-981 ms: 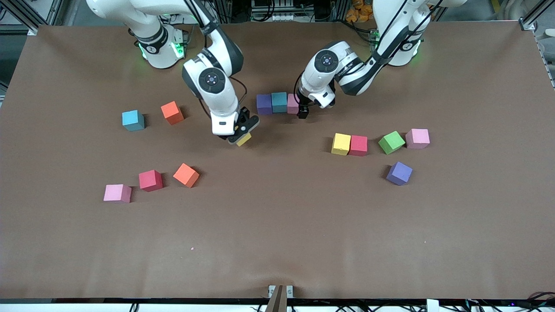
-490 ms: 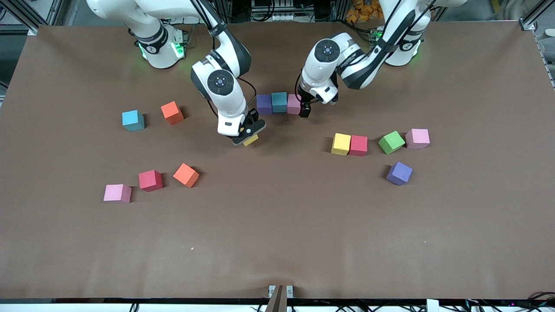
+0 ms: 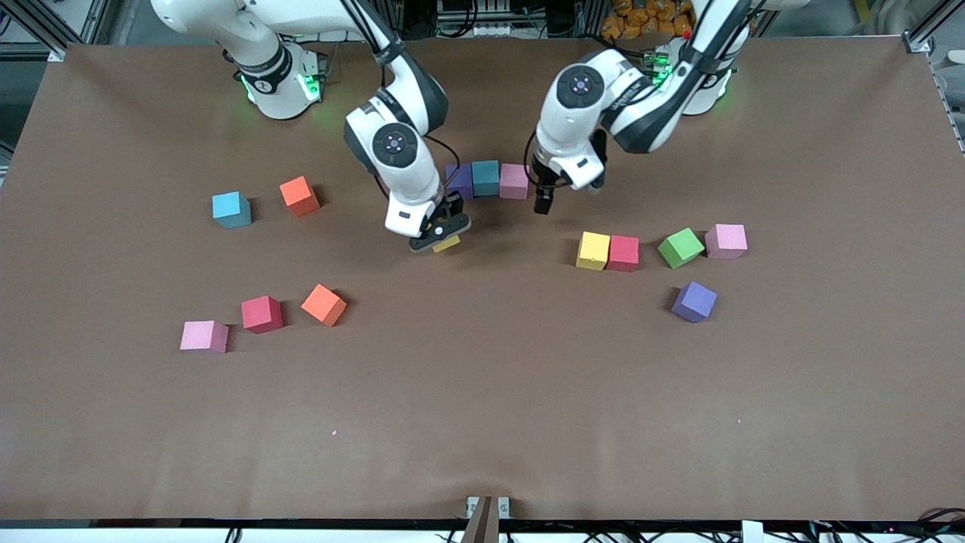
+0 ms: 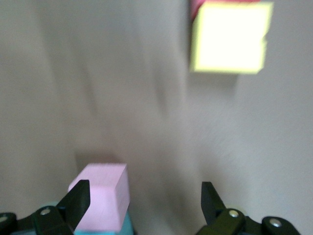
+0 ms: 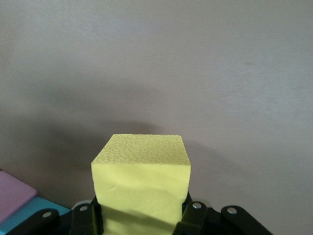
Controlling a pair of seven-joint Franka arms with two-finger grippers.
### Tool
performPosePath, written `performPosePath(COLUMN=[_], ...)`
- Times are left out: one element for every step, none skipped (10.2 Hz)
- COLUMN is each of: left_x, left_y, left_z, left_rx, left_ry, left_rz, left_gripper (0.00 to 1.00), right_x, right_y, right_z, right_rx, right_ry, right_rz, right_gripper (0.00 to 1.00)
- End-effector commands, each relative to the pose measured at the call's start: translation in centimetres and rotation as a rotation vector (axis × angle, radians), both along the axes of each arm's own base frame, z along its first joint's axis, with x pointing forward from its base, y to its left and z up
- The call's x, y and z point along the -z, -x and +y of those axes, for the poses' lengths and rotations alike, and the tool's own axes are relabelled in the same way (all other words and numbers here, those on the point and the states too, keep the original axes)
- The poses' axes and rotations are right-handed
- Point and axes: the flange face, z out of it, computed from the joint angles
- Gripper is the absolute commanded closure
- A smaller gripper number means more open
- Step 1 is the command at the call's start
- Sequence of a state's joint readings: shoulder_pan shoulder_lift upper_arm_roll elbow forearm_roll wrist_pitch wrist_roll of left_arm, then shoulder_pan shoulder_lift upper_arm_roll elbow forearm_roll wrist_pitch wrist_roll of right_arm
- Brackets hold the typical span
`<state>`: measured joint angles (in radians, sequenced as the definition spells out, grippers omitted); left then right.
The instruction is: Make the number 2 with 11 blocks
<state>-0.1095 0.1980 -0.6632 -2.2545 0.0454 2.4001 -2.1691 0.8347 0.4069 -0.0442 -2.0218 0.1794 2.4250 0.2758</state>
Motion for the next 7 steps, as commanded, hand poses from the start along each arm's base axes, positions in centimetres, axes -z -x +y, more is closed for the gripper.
performPosePath(left_x=[-1.9, -1.9, -3.0, -4.4, -5.1, -5.4, -5.3], left_y=[-4.1, -5.7, -8.3, -10.8, -12.2, -13.3, -14.5], left_z=[5.3, 7.4, 9.9, 12.1, 12.7, 13.1, 13.6], left_rx=[0.136, 0.208, 0.271, 0.325, 0.383, 0.444, 0.555], left_ry=[-0.038, -0.032, -0.014, 0.005, 0.016, 0.026, 0.023], left_rz=[-0.006, -0.013, -0.039, -0.071, -0.069, -0.071, -0.085], left_gripper=[0.0, 0.0, 0.0, 0.0, 0.0, 0.0, 0.0], right_x=[0.1, 0.3, 0.7, 1.3, 1.6, 2.0, 2.7], right_y=[0.5, 0.8, 1.2, 1.8, 2.4, 2.7, 3.2], right_z=[3.7, 5.0, 6.1, 7.2, 8.7, 9.9, 11.4], right_rx=[0.104, 0.138, 0.165, 0.195, 0.224, 0.255, 0.284], right_ry=[0.016, 0.021, 0.025, 0.03, 0.03, 0.03, 0.031], right_rz=[0.036, 0.041, 0.042, 0.044, 0.042, 0.041, 0.04], right_gripper=[0.47, 0.47, 0.47, 0.47, 0.48, 0.48, 0.48])
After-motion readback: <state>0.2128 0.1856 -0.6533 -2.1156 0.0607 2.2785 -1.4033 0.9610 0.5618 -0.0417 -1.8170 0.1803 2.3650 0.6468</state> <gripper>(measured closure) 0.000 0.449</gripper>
